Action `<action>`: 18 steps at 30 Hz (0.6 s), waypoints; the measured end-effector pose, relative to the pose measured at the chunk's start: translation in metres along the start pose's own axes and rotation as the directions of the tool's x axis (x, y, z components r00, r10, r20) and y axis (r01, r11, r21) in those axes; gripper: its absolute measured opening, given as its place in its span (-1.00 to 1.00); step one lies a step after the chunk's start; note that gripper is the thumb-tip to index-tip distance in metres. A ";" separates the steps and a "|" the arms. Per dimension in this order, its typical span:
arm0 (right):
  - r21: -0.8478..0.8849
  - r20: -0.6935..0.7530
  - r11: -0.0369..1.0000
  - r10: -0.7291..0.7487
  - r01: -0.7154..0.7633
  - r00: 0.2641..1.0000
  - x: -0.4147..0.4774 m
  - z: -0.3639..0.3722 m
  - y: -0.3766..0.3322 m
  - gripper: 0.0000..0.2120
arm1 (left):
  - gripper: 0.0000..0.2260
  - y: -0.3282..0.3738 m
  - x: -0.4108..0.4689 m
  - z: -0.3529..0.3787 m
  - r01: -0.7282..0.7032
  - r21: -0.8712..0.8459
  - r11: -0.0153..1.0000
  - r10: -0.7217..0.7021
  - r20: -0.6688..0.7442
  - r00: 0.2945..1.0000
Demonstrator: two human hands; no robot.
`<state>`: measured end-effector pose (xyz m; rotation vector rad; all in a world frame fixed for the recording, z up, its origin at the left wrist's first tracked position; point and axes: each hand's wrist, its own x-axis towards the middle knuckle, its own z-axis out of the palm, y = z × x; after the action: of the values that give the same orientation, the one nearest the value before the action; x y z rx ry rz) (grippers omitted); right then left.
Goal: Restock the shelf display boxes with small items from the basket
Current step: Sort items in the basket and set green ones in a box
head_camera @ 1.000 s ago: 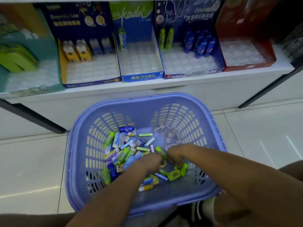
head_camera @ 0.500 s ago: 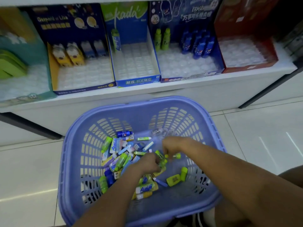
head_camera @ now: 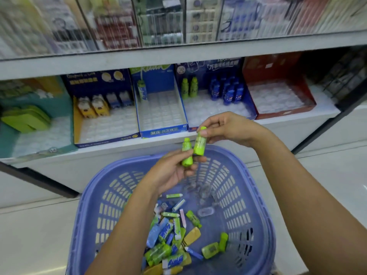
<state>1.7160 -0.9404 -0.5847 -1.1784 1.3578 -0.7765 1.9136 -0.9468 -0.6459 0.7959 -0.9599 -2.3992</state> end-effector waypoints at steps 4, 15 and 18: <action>0.072 -0.062 0.994 -0.078 0.083 0.995 -0.005 -0.007 -0.018 -0.82 | -0.87 0.012 0.006 0.018 -0.175 0.053 0.983 0.180 -0.096 0.979; -0.247 -0.258 0.956 -0.223 0.159 0.940 0.008 -0.027 -0.050 -0.78 | -0.88 0.030 0.032 0.031 -0.275 0.599 0.752 0.494 -0.238 0.836; -0.348 -0.435 0.923 -0.315 0.165 0.844 0.030 -0.044 -0.057 -0.83 | -0.92 0.033 0.039 0.034 -0.270 0.552 0.789 0.484 -0.287 0.827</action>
<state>1.6884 -0.9929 -0.5337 -1.4779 1.8091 -1.1345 1.8686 -0.9751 -0.6154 1.1044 -1.4078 -1.5484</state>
